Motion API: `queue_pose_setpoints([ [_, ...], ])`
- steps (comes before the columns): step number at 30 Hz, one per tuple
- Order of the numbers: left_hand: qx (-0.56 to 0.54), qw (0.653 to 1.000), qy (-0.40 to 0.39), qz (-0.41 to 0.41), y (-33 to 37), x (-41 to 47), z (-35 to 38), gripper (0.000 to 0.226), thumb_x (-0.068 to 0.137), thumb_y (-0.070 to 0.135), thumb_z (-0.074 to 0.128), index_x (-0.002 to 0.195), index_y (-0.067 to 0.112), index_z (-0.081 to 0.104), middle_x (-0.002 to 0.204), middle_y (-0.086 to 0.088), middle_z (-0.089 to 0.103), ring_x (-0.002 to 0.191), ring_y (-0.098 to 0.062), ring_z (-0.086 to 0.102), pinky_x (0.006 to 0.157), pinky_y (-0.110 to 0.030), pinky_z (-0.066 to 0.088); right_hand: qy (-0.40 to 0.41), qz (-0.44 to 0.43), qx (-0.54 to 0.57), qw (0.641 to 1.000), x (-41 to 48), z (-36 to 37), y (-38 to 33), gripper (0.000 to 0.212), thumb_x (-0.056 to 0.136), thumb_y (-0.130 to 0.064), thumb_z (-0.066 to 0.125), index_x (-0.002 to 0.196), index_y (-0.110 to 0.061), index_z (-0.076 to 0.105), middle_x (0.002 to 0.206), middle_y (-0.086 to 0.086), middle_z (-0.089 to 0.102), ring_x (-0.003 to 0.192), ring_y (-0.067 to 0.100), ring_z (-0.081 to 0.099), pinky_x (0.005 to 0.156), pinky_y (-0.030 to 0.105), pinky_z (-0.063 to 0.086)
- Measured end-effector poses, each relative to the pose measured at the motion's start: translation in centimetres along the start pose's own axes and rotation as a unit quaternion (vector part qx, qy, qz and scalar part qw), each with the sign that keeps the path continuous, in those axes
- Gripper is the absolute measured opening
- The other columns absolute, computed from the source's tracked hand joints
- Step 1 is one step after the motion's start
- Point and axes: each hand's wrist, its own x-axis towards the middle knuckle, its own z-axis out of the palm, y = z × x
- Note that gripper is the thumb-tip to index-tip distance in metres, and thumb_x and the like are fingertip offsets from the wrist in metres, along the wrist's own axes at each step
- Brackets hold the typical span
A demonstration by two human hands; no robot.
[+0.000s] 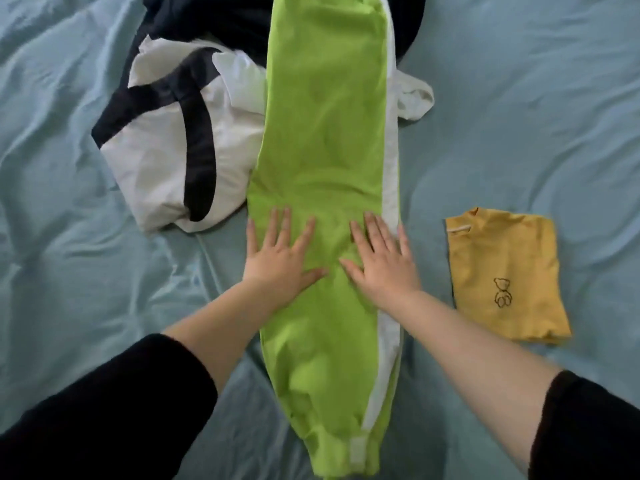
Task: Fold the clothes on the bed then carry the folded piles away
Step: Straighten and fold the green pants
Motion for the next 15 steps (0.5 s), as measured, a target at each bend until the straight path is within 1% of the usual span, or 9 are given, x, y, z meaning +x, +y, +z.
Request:
queue_pose_setpoints([
  [2,0.01,0.998,-0.033,0.043,2.2,-5.5,3.4,0.086,0.074,0.082,-0.005,0.138,0.036,-0.04,0.151,-0.005,-0.038,0.133,-0.027,-0.043,0.104,-0.059,-0.029,0.003,-0.062,-0.018,0.998,-5.6,2.0,-0.2,0.069,0.093,-0.062,0.015,0.152,-0.026,0.01,0.16,0.003,0.001,0.149,0.023,0.011,0.117,0.048,0.001],
  [3,0.014,0.997,-0.06,0.054,2.9,-8.0,4.6,0.084,0.075,0.081,-0.009,0.136,0.035,-0.041,0.15,-0.001,-0.039,0.132,-0.025,-0.045,0.104,-0.059,-0.029,-0.01,-0.071,-0.024,0.997,-8.0,2.6,0.0,0.067,0.093,-0.06,0.017,0.151,-0.027,0.013,0.16,0.003,0.006,0.148,0.025,0.015,0.116,0.049,0.006],
  [5,-0.009,0.996,-0.073,0.043,3.2,-10.7,5.4,0.079,0.077,0.078,-0.01,0.136,0.036,-0.041,0.149,0.004,-0.04,0.134,-0.021,-0.044,0.105,-0.057,-0.03,-0.043,-0.064,-0.027,0.997,-10.5,3.1,0.7,0.064,0.094,-0.057,0.016,0.151,-0.029,0.01,0.16,0.001,0.002,0.148,0.026,0.009,0.116,0.047,0.001],
  [6,-0.034,0.997,-0.057,0.036,2.9,-11.5,5.0,0.076,0.081,0.076,-0.006,0.138,0.038,-0.038,0.151,0.005,-0.037,0.137,-0.02,-0.039,0.106,-0.056,-0.029,-0.048,-0.066,-0.021,0.996,-11.0,2.8,0.8,0.062,0.095,-0.055,0.015,0.152,-0.03,0.009,0.16,0.0,-0.002,0.149,0.024,0.004,0.117,0.044,-0.005],
  [7,-0.05,0.997,-0.031,0.043,2.5,-12.2,4.3,0.073,0.086,0.073,0.001,0.143,0.04,-0.03,0.155,0.006,-0.029,0.141,-0.019,-0.031,0.109,-0.054,-0.026,-0.05,-0.08,-0.021,0.995,-11.4,2.3,1.0,0.06,0.096,-0.05,0.018,0.153,-0.029,0.013,0.16,-0.001,0.001,0.149,0.023,0.005,0.117,0.042,-0.007],
  [9,-0.045,0.994,0.017,0.101,1.4,-14.2,3.2,0.07,0.093,0.059,0.024,0.152,0.034,-0.003,0.161,0.004,0.002,0.148,-0.021,-0.003,0.116,-0.052,-0.007,-0.044,-0.132,-0.029,0.99,-13.5,1.8,1.5,0.057,0.092,-0.035,0.032,0.148,-0.024,0.036,0.158,0.001,0.025,0.145,0.021,0.026,0.116,0.041,0.004],
  [11,-0.019,0.983,0.017,0.179,0.2,-16.6,3.5,0.073,0.085,0.046,0.042,0.152,0.027,0.02,0.158,0.002,0.022,0.145,-0.02,0.019,0.115,-0.05,0.011,-0.051,-0.19,-0.049,0.979,-16.4,2.2,2.3,0.064,0.079,-0.027,0.05,0.143,-0.02,0.047,0.152,0.001,0.039,0.139,0.019,0.038,0.114,0.04,0.014],
  [13,0.006,0.979,0.001,0.203,-0.7,-18.4,4.3,0.082,0.076,0.05,0.049,0.151,0.026,0.027,0.156,0.0,0.026,0.143,-0.02,0.026,0.113,-0.048,0.015,-0.067,-0.208,-0.054,0.974,-18.5,3.1,2.6,0.078,0.07,-0.026,0.065,0.144,-0.018,0.044,0.153,0.001,0.037,0.14,0.018,0.036,0.112,0.04,0.018],
  [15,0.016,0.986,-0.013,0.163,-0.4,-18.9,5.3,0.09,0.075,0.065,0.049,0.152,0.026,0.022,0.157,-0.003,0.025,0.143,-0.023,0.027,0.114,-0.047,0.01,-0.074,-0.184,-0.041,0.979,-18.5,3.6,2.2,0.083,0.071,-0.032,0.069,0.148,-0.02,0.038,0.156,0.0,0.031,0.142,0.018,0.03,0.113,0.041,0.015],
])
